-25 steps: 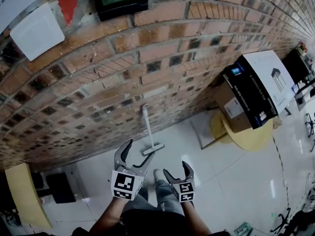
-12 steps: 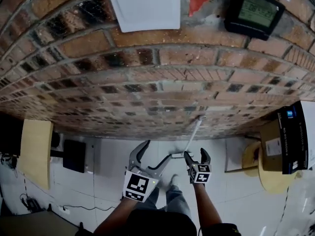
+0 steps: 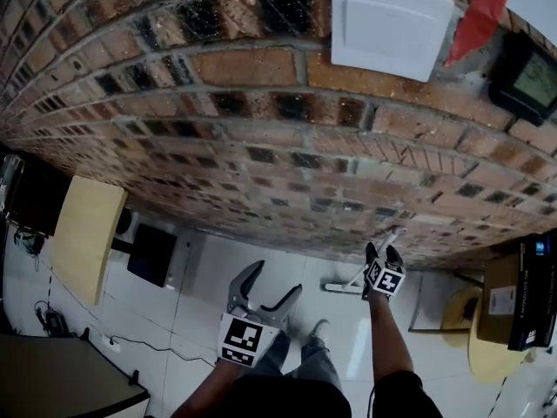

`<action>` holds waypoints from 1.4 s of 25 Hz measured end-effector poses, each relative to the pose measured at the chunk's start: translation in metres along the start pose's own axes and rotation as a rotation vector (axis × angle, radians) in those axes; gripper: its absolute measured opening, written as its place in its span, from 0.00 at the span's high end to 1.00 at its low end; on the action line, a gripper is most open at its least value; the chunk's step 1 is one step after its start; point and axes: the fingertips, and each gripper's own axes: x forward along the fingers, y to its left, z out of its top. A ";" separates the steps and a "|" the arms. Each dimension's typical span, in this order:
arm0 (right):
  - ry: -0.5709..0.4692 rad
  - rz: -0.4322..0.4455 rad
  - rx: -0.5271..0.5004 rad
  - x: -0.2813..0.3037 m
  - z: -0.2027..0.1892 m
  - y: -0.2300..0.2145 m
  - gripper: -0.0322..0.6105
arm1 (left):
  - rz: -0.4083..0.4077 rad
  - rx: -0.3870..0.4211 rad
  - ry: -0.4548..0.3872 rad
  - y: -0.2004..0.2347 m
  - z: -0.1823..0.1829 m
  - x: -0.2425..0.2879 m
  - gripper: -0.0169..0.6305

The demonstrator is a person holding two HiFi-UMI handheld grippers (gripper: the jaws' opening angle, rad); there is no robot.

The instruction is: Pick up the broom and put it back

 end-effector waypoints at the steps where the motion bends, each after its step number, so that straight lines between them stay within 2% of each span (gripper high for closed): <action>1: 0.014 -0.007 0.009 0.005 -0.002 -0.002 0.52 | 0.007 -0.004 0.002 0.002 -0.002 -0.003 0.41; 3: 0.040 -0.016 0.008 0.013 -0.008 -0.006 0.59 | 0.026 -0.015 -0.005 0.006 -0.003 -0.008 0.41; 6: 0.065 -0.030 -0.018 0.015 -0.012 -0.014 0.79 | 0.047 -0.008 -0.014 0.012 -0.002 -0.015 0.41; 9: 0.078 -0.012 -0.053 0.004 -0.016 -0.016 0.80 | 0.047 -0.009 -0.022 0.015 0.000 -0.018 0.41; 13: 0.079 0.011 -0.157 -0.033 -0.031 -0.010 0.80 | 0.027 -0.006 -0.035 0.009 0.002 -0.018 0.41; 17: 0.079 0.000 -0.174 -0.081 -0.056 -0.005 0.81 | 0.007 -0.014 -0.048 0.004 0.004 -0.019 0.41; 20: 0.034 -0.019 -0.185 -0.112 -0.053 0.000 0.81 | 0.000 -0.020 -0.078 0.002 0.013 -0.016 0.41; 23: -0.021 -0.034 -0.206 -0.142 -0.026 0.017 0.81 | 0.005 -0.008 -0.111 0.005 0.028 -0.018 0.41; 28: -0.146 -0.034 -0.238 -0.215 0.055 0.066 0.81 | 0.054 -0.001 -0.144 0.017 0.042 -0.026 0.41; 32: -0.357 0.009 -0.282 -0.281 0.138 0.116 0.81 | 0.084 -0.019 -0.232 0.025 0.071 -0.040 0.41; 35: -0.481 0.010 -0.258 -0.323 0.188 0.138 0.81 | 0.092 -0.022 -0.295 0.029 0.098 -0.053 0.41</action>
